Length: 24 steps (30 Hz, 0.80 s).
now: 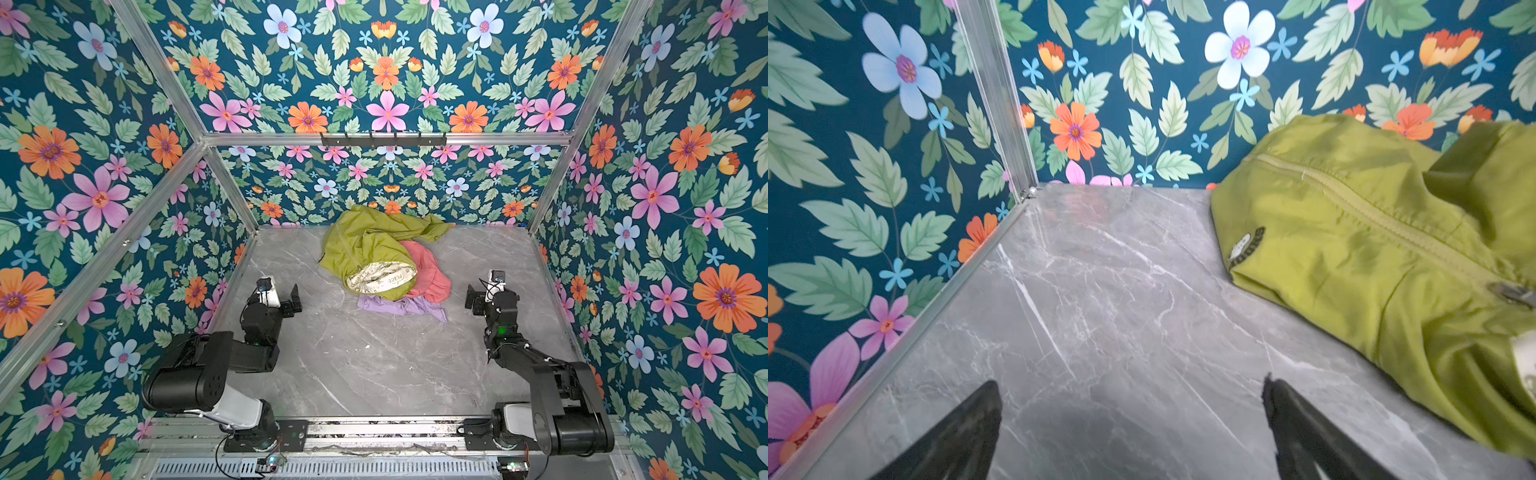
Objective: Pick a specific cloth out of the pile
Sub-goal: 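Move the left gripper to the green jacket while the right gripper reaches the pink cloth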
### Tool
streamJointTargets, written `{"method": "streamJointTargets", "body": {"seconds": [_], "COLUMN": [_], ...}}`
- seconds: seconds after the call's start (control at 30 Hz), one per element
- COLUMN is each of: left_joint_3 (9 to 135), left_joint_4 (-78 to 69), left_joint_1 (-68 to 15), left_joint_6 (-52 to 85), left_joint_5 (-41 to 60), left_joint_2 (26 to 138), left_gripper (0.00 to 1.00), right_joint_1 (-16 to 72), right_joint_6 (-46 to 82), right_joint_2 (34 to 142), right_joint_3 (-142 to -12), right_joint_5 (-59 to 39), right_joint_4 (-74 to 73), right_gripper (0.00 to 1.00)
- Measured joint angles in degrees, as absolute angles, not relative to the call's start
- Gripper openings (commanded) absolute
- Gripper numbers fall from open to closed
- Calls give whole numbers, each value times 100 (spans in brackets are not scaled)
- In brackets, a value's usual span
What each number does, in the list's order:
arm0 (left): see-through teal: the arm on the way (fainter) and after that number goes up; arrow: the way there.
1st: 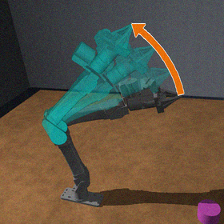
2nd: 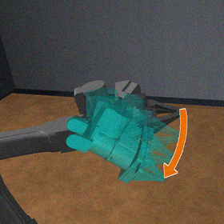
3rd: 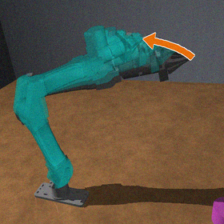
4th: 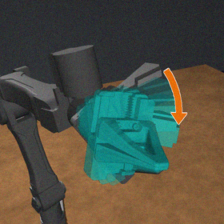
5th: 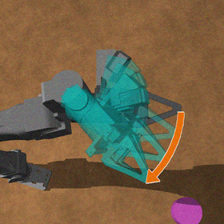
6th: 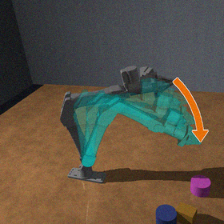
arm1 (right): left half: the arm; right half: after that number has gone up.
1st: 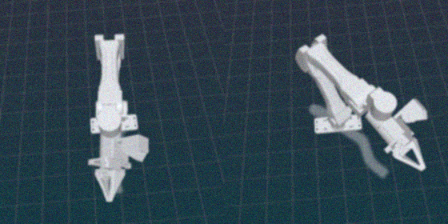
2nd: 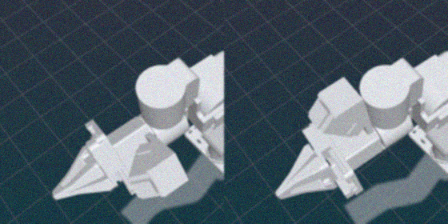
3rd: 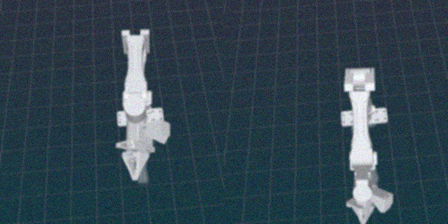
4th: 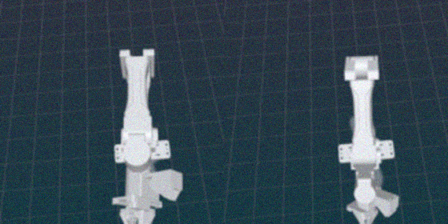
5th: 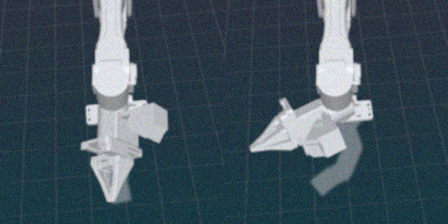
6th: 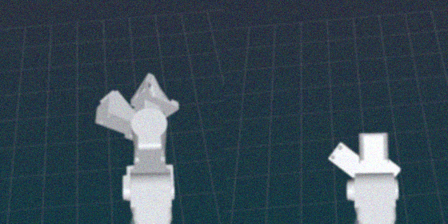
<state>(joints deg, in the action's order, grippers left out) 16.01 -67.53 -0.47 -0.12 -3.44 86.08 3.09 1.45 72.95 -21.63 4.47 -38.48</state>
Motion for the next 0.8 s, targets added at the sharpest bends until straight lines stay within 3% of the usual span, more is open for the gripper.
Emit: {"method": "streamJointTargets", "body": {"seconds": [0.27, 0.5, 0.8], "left_joint_3": [3103, 4025, 4982], "left_joint_4": [-4504, -2969, -1533], "left_joint_1": [-211, -687, -1125], "left_joint_6": [163, 604, 1426], "left_joint_5": [-917, -1247, -961], "left_joint_2": [8051, 8320, 8842], "left_gripper": [100, 100, 100], "right_joint_1": [622, 626, 628], "right_joint_6": [228, 1024, 1933], "right_joint_2": [6873, 7201, 7789], "right_joint_3": [-2936, -3909, -4744], "right_joint_5": [609, 600, -49], "right_joint_4": [-2429, -1039, 69], "right_gripper": [99, 99, 99]}}
